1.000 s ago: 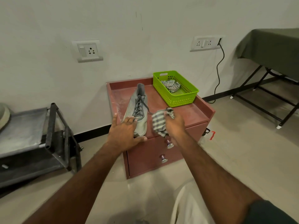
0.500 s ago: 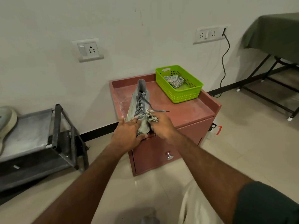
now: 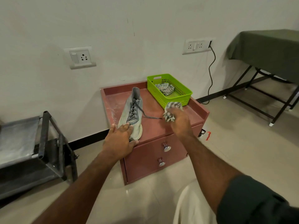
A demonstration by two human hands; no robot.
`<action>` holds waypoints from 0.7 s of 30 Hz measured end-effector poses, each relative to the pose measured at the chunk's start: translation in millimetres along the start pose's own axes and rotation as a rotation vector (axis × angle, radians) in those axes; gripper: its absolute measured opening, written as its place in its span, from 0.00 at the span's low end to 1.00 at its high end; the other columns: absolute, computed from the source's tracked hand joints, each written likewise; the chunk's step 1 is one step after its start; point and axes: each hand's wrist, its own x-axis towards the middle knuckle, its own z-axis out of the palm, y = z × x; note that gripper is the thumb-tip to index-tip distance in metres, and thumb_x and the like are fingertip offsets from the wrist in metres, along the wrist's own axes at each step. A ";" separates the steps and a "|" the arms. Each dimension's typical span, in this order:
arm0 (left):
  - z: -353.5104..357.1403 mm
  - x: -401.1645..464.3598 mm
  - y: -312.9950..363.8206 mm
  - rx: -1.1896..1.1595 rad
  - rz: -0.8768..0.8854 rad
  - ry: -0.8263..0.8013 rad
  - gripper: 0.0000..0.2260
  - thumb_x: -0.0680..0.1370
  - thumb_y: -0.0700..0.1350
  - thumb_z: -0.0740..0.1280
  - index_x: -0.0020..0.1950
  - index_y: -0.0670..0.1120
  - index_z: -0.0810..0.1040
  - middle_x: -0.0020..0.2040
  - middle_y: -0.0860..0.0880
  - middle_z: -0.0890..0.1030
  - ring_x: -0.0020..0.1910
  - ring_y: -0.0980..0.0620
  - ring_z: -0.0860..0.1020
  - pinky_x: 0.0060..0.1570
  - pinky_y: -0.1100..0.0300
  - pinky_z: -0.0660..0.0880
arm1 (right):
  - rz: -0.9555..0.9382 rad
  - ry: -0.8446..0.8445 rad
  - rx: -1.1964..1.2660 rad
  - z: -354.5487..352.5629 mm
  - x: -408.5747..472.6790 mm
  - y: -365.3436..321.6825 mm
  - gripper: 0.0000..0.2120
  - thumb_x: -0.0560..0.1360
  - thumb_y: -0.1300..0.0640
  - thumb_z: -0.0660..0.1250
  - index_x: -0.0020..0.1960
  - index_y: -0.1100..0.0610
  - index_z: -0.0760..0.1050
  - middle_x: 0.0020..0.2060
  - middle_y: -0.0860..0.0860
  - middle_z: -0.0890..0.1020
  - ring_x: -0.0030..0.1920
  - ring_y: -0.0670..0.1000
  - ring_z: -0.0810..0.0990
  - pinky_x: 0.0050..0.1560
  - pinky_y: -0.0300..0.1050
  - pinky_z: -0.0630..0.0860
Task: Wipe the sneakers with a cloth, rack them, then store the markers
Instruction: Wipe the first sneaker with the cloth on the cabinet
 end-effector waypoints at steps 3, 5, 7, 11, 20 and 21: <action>-2.2 2.4 2.2 0.033 0.034 0.019 0.30 0.80 0.63 0.58 0.78 0.47 0.63 0.79 0.48 0.64 0.78 0.50 0.60 0.78 0.45 0.48 | 0.036 -0.357 -0.264 3.3 -4.9 -1.3 0.25 0.66 0.39 0.73 0.62 0.41 0.78 0.64 0.46 0.79 0.67 0.52 0.75 0.73 0.63 0.60; -3.3 3.9 3.3 0.079 0.059 0.037 0.27 0.80 0.61 0.59 0.75 0.47 0.68 0.76 0.48 0.69 0.76 0.50 0.65 0.78 0.45 0.50 | 0.074 -0.256 -0.215 5.9 -3.1 -7.2 0.25 0.67 0.34 0.69 0.61 0.41 0.78 0.60 0.45 0.81 0.65 0.52 0.76 0.74 0.67 0.53; -5.5 5.1 4.6 0.098 0.067 0.093 0.24 0.80 0.60 0.61 0.70 0.46 0.73 0.70 0.47 0.76 0.70 0.49 0.72 0.77 0.43 0.53 | 0.033 -0.055 -0.168 7.9 2.6 -9.2 0.17 0.71 0.41 0.68 0.58 0.45 0.80 0.53 0.46 0.84 0.59 0.53 0.79 0.73 0.65 0.59; -29.3 12.7 0.6 -0.038 0.093 0.275 0.18 0.80 0.54 0.66 0.64 0.44 0.77 0.61 0.45 0.81 0.60 0.44 0.79 0.71 0.38 0.64 | -0.046 0.045 -0.030 12.6 7.7 -7.5 0.17 0.72 0.56 0.66 0.60 0.51 0.79 0.53 0.53 0.85 0.55 0.57 0.81 0.60 0.52 0.76; -58.5 -14.1 -104.2 -0.383 0.126 0.228 0.20 0.78 0.52 0.62 0.69 0.48 0.76 0.73 0.52 0.72 0.68 0.49 0.65 0.68 0.42 0.67 | -0.241 -0.150 -0.069 54.8 31.1 -30.5 0.41 0.68 0.64 0.69 0.77 0.51 0.58 0.74 0.57 0.66 0.72 0.61 0.68 0.70 0.56 0.68; -55.2 -22.1 -113.4 -0.372 0.096 0.222 0.19 0.78 0.49 0.63 0.69 0.49 0.76 0.73 0.51 0.71 0.69 0.48 0.65 0.69 0.42 0.66 | -0.247 -0.173 -0.132 59.2 34.8 -35.0 0.42 0.68 0.63 0.69 0.78 0.51 0.57 0.75 0.58 0.63 0.73 0.62 0.65 0.70 0.57 0.68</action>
